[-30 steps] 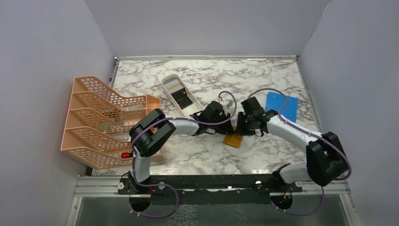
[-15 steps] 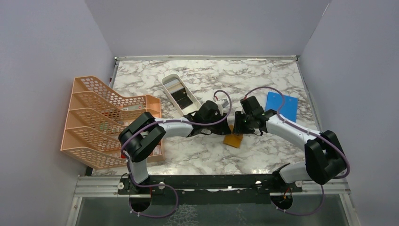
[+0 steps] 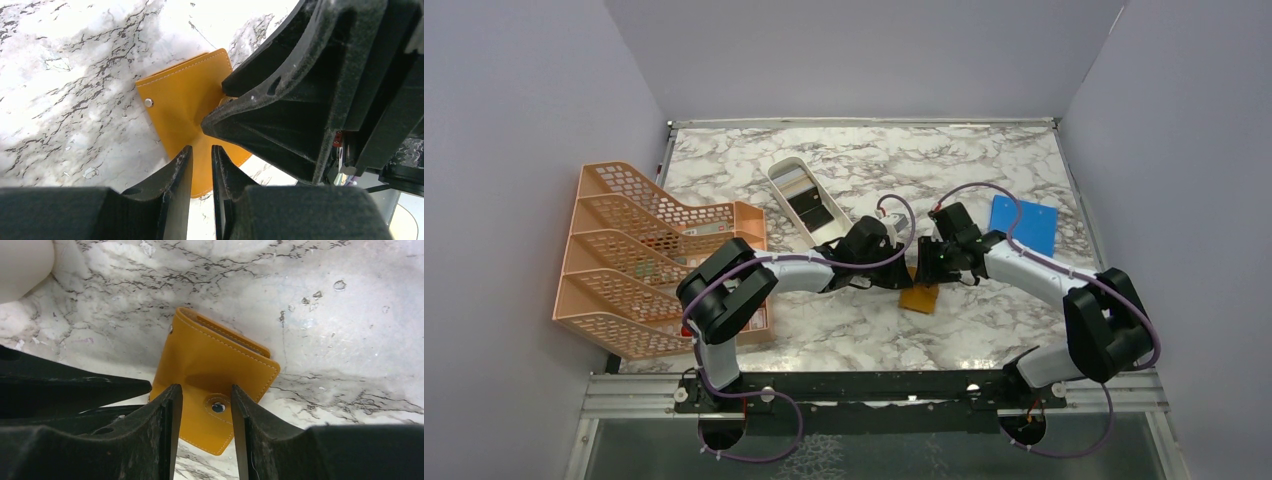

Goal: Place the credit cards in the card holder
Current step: Close the card holder at the center of the board.

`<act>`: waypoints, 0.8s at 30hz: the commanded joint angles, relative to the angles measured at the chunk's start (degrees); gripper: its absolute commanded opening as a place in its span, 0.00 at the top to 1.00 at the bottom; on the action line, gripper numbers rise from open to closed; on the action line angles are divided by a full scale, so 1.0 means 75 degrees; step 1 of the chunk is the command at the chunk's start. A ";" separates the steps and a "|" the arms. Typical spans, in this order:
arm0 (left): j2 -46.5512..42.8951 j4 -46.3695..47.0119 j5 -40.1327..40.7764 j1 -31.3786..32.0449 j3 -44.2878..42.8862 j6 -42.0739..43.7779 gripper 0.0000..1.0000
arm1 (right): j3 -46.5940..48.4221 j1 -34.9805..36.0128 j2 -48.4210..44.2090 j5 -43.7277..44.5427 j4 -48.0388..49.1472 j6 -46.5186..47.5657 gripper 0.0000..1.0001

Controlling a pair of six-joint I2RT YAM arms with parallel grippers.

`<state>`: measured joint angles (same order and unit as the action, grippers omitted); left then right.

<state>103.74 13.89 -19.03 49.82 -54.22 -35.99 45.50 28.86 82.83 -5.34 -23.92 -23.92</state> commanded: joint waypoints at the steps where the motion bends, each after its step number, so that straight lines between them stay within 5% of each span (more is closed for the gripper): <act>1: 0.0089 0.0154 -0.0155 -0.0015 0.0074 0.0076 0.77 | -0.0053 -0.0019 -0.0279 -0.0531 0.0187 0.0050 0.56; 13: 0.0113 0.0259 -0.0070 -0.0016 0.0197 0.0040 0.78 | -0.0315 -0.0022 -0.0508 -0.0770 0.0176 -0.0004 0.64; 24: 0.0097 0.0276 -0.0041 -0.0013 0.0203 0.0041 0.78 | 0.0142 -0.0018 -0.1025 -0.0074 -0.0651 -0.0469 0.61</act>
<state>104.07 14.20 -19.00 49.82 -53.10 -35.99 43.97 28.86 77.93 -9.45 -25.02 -25.23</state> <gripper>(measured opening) 0.224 0.387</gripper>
